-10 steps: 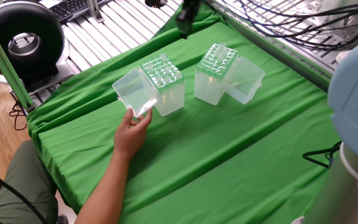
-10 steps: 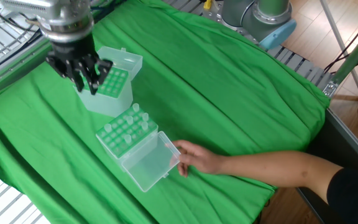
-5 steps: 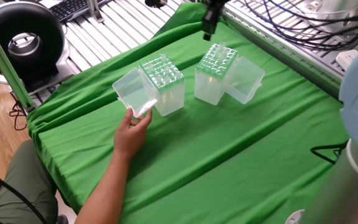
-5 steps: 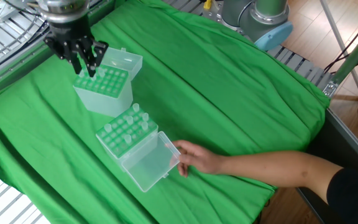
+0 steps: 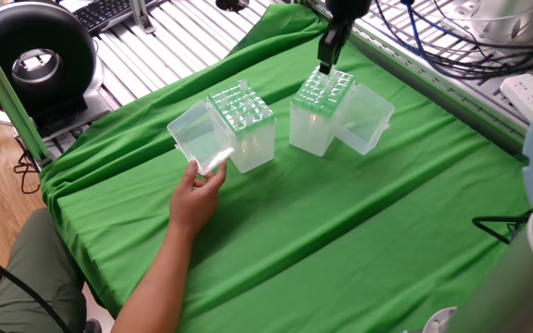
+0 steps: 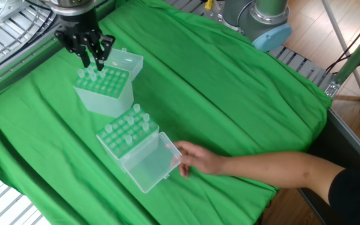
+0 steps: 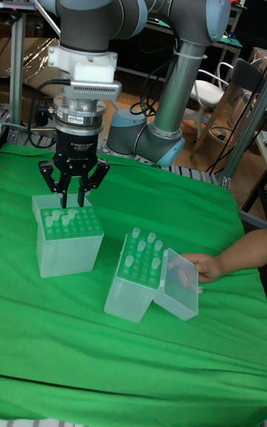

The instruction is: Insert a large pipette tip into the holder for large pipette tips

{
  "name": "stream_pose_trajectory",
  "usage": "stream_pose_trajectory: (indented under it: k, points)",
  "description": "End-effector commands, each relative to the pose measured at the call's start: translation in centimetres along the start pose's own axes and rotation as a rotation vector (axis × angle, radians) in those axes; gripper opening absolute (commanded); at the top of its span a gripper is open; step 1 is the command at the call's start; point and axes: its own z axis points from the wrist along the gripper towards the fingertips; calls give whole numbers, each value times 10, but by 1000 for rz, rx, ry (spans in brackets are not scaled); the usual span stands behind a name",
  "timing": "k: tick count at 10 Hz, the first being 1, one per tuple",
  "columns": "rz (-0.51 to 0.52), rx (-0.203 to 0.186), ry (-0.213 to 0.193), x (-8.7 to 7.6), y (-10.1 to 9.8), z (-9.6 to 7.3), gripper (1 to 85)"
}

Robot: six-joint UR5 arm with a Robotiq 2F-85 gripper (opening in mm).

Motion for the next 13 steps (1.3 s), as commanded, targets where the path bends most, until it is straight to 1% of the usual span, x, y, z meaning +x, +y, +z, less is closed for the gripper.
stream_pose_trajectory:
  k: [1,3,6,11,13]
  points:
    - [28,-1,-22,6,5,8,350]
    - [33,3,-25,7,6,12,347]
    - [37,4,-25,10,6,14,347]
    - [43,9,-43,7,7,22,337]
    - [43,11,-44,7,7,23,337]
